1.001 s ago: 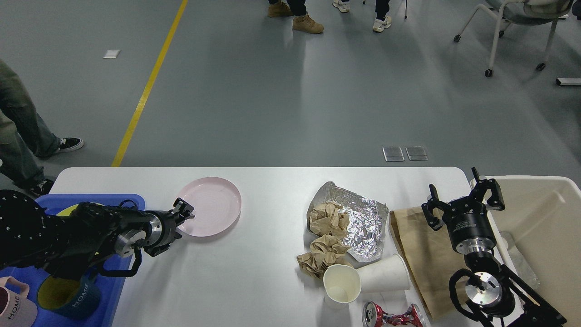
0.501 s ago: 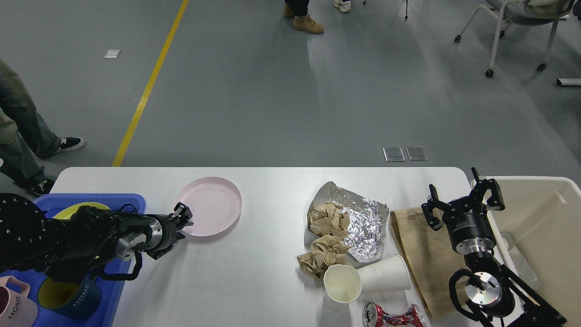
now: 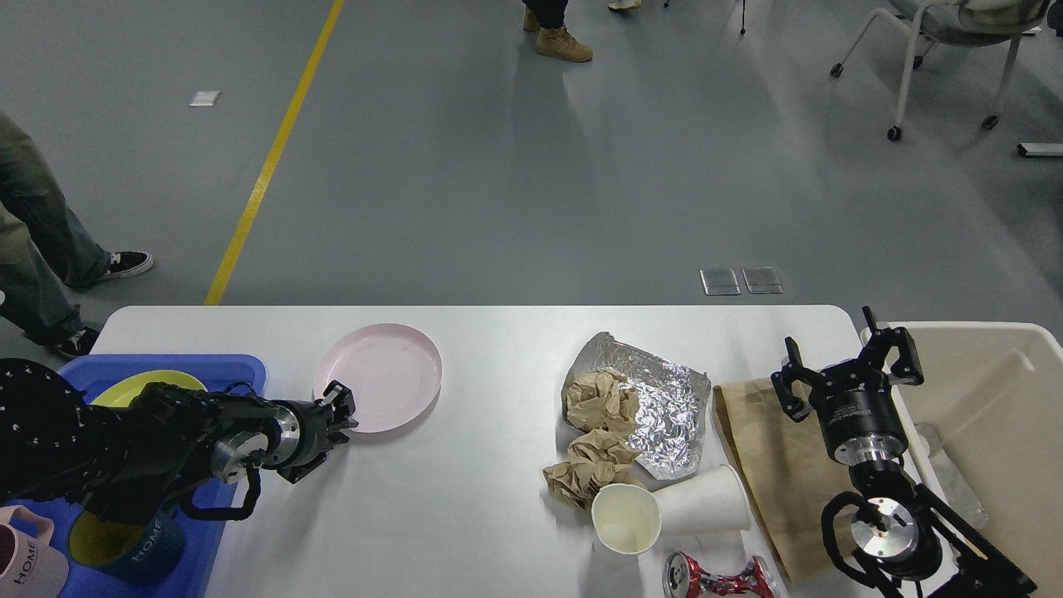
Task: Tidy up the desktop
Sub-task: 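Lift the pink plate and carry it over the blue tray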
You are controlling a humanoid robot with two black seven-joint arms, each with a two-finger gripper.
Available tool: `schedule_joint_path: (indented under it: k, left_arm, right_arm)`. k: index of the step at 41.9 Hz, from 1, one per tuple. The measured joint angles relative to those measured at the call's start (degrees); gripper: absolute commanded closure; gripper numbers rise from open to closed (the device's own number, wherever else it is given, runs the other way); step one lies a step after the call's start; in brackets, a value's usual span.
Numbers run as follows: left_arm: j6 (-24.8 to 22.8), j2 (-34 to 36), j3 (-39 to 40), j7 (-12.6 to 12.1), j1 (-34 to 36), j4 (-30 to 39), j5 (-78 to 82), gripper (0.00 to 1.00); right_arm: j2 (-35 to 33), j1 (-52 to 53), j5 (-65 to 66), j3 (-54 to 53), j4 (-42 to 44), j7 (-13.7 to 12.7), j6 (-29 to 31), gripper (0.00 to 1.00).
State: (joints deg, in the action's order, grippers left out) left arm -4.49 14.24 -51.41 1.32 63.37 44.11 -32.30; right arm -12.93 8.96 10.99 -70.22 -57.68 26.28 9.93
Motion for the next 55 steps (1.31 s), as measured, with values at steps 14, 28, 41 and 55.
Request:
schedule_joint_path:
  k: [14, 28, 41, 55]
  left_arm:
    - [-2.82, 0.18, 0.10, -0.01, 0.00, 0.02, -0.04, 1.00]
    - [-6.57, 1.63, 0.31, -0.18, 1.21, 0.60, -0.03, 1.00]
    - [-10.29, 4.80, -2.72, -5.18, 7.57, 5.92, 0.22, 1.00]
    - [-18.15, 9.74, -17.18, -5.28, 32.51, 23.19, 0.45, 1.00]
  right_arm:
    - [-0.01, 0.00, 0.00, 0.00, 0.00, 0.00, 0.00, 0.00]
    - [-0.03, 0.00, 0.00, 0.00, -0.01, 0.00, 0.00, 0.00]
    - [0.01, 0.00, 0.00, 0.00, -0.02, 0.00, 0.00, 0.00]
    - [-0.01, 0.01, -0.01, 0.00, 0.03, 0.00, 0.00, 0.00]
